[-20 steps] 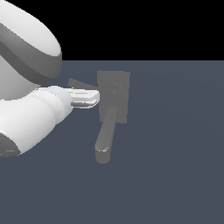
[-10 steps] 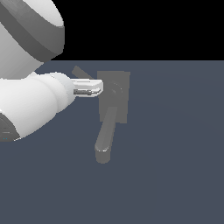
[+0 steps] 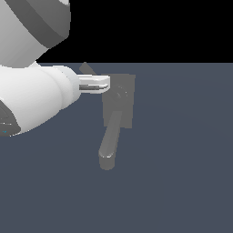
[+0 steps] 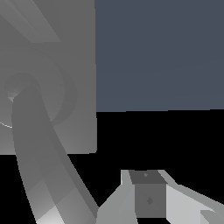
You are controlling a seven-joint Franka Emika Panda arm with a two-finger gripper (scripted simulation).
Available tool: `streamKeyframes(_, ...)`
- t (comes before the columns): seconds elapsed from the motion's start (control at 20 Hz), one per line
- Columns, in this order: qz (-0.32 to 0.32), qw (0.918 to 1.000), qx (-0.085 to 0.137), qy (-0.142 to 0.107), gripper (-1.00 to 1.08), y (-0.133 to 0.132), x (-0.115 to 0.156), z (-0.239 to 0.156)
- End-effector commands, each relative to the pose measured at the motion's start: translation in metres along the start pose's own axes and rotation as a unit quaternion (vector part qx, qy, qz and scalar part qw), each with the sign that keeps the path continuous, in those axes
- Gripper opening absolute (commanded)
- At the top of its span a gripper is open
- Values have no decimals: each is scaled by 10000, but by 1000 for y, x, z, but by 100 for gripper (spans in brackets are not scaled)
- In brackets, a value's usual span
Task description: Turn on the faucet by rotating a designated handle.
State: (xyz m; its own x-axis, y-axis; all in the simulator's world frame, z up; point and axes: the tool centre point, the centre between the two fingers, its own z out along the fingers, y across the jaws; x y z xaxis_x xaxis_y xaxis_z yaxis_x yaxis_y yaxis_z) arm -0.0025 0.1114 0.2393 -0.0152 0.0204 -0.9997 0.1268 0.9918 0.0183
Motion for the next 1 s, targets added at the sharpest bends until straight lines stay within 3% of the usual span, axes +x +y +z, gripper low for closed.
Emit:
streamKeyframes(0.0, 7, 10000, 11, -28, -100, -7, -8, 1)
streamKeyframes(0.8, 21, 10000, 0, -84, -100, -47, -51, 2)
streamKeyframes(0.95, -1, 10000, 3, 40, -100, -48, -37, -2)
